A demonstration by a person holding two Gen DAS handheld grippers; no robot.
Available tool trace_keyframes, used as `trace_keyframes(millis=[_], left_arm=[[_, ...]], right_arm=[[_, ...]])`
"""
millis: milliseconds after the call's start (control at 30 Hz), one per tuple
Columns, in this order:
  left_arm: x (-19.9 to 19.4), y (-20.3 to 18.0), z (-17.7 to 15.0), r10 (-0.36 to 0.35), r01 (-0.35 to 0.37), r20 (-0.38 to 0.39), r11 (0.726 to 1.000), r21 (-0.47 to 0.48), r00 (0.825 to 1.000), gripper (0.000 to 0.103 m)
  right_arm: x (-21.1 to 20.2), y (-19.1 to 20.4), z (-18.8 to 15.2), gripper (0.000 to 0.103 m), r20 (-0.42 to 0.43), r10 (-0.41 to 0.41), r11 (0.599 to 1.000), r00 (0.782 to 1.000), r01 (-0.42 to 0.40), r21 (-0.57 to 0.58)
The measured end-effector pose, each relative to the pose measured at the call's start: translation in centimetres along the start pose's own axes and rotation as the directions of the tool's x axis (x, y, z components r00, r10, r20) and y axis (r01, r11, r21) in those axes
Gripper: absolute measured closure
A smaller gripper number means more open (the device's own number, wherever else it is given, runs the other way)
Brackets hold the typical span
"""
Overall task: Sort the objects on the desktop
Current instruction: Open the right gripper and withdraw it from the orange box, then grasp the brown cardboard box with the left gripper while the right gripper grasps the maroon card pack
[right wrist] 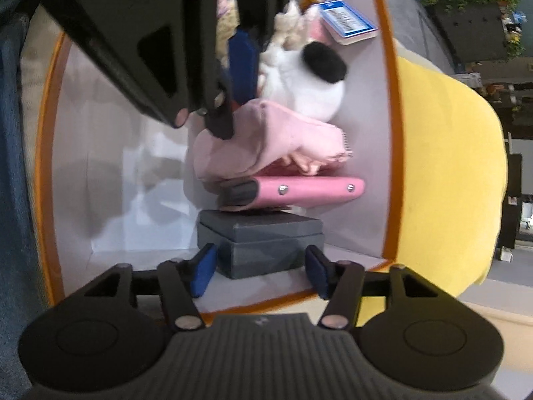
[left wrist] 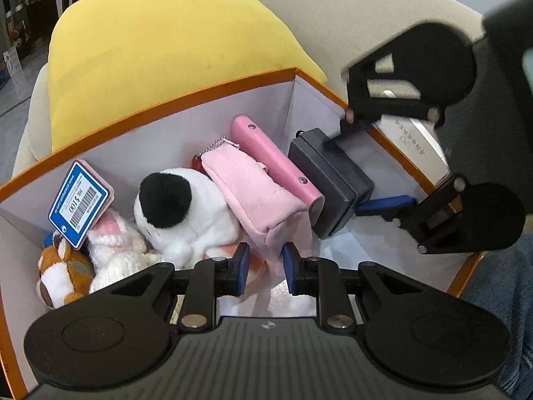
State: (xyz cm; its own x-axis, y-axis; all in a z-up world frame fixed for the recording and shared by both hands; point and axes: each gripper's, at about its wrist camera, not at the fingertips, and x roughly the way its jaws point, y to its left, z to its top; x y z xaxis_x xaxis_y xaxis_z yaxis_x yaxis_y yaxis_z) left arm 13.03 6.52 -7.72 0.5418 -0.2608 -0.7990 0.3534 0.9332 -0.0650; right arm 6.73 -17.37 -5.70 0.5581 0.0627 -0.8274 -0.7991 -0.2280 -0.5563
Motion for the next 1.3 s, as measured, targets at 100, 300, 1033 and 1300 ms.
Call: trace_keyframes(millis=[100,300,1033,1300], left_arm=[[-0.3,-0.7,-0.6,-0.006,0.006,0.004,1.0,-0.013,1.0,0.079],[-1.0,-3.0,-1.8,-0.005,0.005,0.007,1.0,-0.007,1.0,0.079],[-2.8,-13.7,-4.3,0.059,-0.059,-0.013,0.998,0.024,0.998,0.08],[-6.9,-18.3,-7.2,0.008,-0.008,0.008,1.0,0.0,1.0,0.079]], right_arm=[[-0.4,1.4,0.2,0.054,0.057,-0.048,0.994,0.997,0.053,-0.096],[-0.2,2.7,0.3,0.061,0.082,-0.119,0.968,0.99,0.134,-0.213],[1.6,-0.7,0.2,0.059,0.094,-0.125,0.992,0.988,0.124,0.023],[-2.9,-4.0,-2.7,0.055,0.172,-0.085,0.943,0.981,0.024,0.331]])
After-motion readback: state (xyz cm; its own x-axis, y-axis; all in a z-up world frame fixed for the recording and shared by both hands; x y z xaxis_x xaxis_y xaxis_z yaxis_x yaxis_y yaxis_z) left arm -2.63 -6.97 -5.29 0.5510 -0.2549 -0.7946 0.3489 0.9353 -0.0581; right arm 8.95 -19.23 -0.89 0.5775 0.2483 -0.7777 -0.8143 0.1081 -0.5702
